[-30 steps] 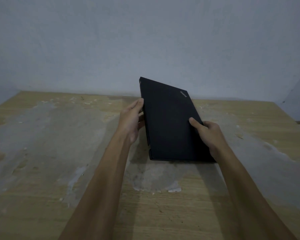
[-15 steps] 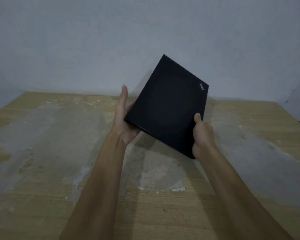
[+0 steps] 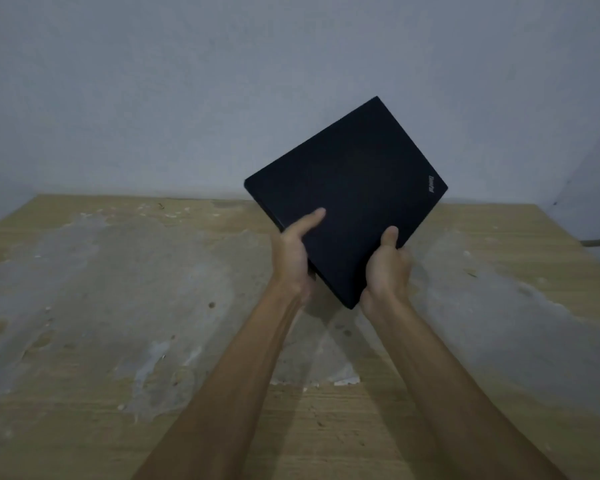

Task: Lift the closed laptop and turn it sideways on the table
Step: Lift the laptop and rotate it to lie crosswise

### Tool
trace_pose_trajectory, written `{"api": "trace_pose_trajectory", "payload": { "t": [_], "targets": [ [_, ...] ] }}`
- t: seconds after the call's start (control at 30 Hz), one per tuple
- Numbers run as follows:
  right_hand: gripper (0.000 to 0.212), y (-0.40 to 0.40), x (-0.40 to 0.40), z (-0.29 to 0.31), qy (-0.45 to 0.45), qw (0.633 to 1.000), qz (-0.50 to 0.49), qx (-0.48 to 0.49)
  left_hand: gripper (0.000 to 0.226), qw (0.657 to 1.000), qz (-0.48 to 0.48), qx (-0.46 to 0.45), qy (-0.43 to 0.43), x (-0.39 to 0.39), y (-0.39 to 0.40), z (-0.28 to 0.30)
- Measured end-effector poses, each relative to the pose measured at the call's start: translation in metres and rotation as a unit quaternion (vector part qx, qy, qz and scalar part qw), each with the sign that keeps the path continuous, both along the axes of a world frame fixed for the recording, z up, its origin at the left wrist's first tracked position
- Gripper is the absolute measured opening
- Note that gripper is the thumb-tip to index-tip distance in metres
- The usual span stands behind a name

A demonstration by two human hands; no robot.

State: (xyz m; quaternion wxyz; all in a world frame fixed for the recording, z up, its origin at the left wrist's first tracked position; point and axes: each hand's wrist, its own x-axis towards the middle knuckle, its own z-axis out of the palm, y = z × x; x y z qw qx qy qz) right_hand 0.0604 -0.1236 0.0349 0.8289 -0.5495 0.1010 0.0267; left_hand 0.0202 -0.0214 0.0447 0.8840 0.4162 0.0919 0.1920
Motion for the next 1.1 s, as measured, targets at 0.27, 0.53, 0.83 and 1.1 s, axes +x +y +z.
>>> {"api": "trace_pose_trajectory", "payload": {
  "t": [0.27, 0.53, 0.83, 1.1],
  "targets": [
    [0.028, -0.005, 0.008, 0.006, -0.089, 0.983, 0.133, -0.095, 0.03, 0.997, 0.061, -0.043, -0.011, -0.021, 0.066, -0.001],
    [0.062, -0.033, 0.038, -0.004, -0.084, 0.987, 0.057, -0.126, 0.038, 0.999, -0.016, -0.026, -0.014, -0.054, 0.124, -0.004],
    [0.036, -0.055, 0.054, -0.012, -0.168, 0.942, 0.128, -0.262, 0.033, 0.988, -0.094, 0.057, 0.109, -0.056, 0.127, 0.0],
    [0.022, -0.051, 0.058, -0.015, -0.099, 0.983, 0.093, -0.122, 0.036, 0.967, 0.012, 0.211, 0.146, -0.043, 0.134, -0.002]
  ]
}}
